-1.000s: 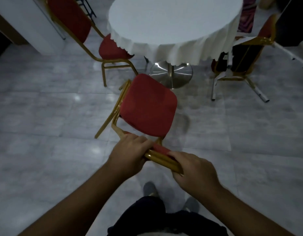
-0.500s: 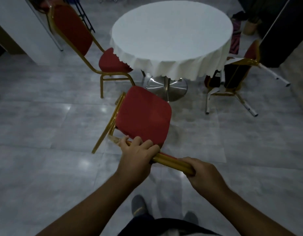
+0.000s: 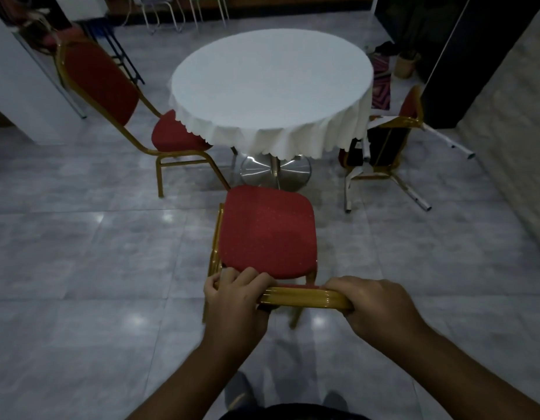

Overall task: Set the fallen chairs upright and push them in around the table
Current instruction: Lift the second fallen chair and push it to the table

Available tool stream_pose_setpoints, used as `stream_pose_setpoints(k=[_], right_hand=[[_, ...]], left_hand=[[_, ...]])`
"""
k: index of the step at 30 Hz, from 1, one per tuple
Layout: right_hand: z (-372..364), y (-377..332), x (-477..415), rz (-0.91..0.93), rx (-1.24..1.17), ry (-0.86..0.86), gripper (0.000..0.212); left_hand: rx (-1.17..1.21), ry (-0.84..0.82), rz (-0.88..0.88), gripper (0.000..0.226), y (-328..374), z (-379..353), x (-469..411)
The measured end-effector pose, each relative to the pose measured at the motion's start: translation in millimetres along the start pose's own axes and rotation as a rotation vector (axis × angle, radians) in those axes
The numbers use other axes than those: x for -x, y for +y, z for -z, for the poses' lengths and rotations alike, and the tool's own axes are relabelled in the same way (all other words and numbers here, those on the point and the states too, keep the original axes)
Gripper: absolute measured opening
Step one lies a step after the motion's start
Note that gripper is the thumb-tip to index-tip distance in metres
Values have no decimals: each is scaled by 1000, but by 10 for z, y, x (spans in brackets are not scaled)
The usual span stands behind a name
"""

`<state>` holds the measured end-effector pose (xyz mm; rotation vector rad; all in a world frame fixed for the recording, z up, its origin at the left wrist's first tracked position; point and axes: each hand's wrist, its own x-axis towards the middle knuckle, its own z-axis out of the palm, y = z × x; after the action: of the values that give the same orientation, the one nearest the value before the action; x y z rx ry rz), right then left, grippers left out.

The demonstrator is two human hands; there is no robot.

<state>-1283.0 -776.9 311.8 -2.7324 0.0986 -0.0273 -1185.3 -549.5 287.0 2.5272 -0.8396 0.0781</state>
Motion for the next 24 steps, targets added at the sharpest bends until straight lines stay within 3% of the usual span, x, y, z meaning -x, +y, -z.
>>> stream_pose_setpoints(k=[7,14,17,24], right_hand=[[271,-66,-227,26,77,-87,29],[131,148,-207,66,-18,-62,40],[-99,131,-282,114,-33,-28,51],[-364,18,-670,207,-67,1,52]], left_hand=[[151,-26,21,38,-106,-134,-211],[155,-15,-3,37,-25,-240,-255],[130,-35,51,37,-193,-279,-214],[58,-26,189,36,-493,-235,-350]])
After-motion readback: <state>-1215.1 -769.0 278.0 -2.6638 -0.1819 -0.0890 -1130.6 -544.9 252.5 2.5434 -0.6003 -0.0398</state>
